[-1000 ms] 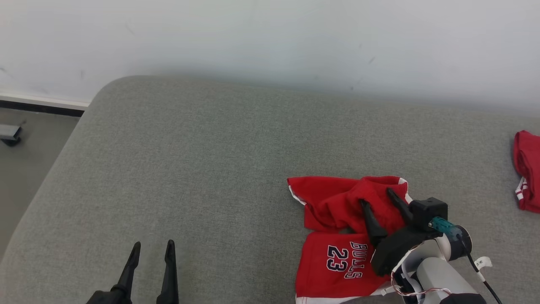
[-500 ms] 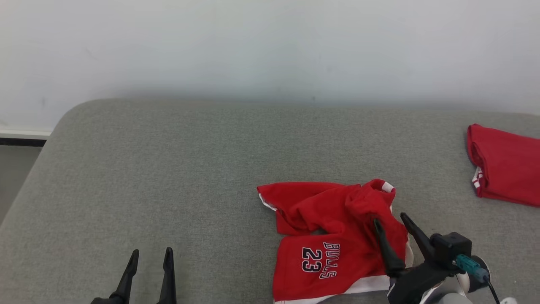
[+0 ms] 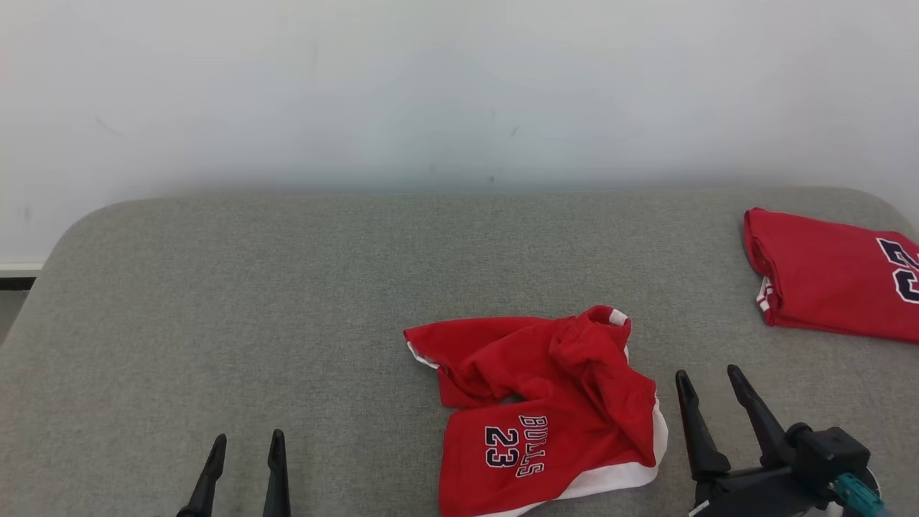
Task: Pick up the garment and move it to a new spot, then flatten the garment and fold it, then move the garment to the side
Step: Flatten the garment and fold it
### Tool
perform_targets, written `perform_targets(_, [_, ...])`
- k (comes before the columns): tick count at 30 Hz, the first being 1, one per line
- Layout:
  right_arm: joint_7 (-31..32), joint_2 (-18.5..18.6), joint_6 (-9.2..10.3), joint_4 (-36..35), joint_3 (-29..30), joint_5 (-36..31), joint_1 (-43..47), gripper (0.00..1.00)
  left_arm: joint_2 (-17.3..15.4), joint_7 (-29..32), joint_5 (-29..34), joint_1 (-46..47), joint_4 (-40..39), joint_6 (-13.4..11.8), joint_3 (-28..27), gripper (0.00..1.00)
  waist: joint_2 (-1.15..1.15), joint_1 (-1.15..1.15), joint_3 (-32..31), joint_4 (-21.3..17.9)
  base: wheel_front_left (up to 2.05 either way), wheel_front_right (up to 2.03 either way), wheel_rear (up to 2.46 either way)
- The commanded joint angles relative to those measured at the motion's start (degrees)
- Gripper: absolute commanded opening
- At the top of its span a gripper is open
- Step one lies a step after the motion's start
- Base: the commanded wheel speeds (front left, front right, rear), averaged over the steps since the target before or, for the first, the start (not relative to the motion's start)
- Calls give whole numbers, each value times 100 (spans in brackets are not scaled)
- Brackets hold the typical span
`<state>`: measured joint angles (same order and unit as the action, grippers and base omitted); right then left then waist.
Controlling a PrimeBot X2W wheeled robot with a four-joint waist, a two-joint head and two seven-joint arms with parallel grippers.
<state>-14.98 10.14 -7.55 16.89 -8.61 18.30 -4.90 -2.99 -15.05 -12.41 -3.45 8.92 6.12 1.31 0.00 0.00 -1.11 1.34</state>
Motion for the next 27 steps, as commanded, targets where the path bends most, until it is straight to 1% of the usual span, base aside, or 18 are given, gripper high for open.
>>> perform_targets(1, [-24,-24,16,-103,67,-49,112,100,6,-16,49,-70,-25,17,-13,100,0,0,-22,-55,0,0,0])
perform_targets(4, [-25,-89,16,-483,237,-102,374,100,6,-16,48,-118,-41,18,-67,100,0,0,-29,-152,0,0,0])
perform_targets(10, [-26,-206,16,-1018,506,-189,834,100,8,-16,88,-160,-89,0,-83,100,0,0,-32,-269,0,0,0])
perform_targets(13, [-26,-284,16,-1159,582,-162,1021,100,9,-16,90,-178,-123,-17,-101,100,0,0,-28,-308,0,0,0])
perform_targets(18, [-27,-347,16,-1240,572,-203,1085,100,9,-16,122,-157,-95,-1,-76,100,0,0,-3,-374,0,0,0])
perform_targets(21, [-27,-355,16,-1247,555,-218,1023,100,-22,-16,149,-75,48,44,127,100,0,0,27,-407,0,0,0])
perform_targets(27, [-27,-347,16,-1210,500,-237,930,100,-26,-14,127,19,512,122,886,100,0,0,113,-503,0,0,0])
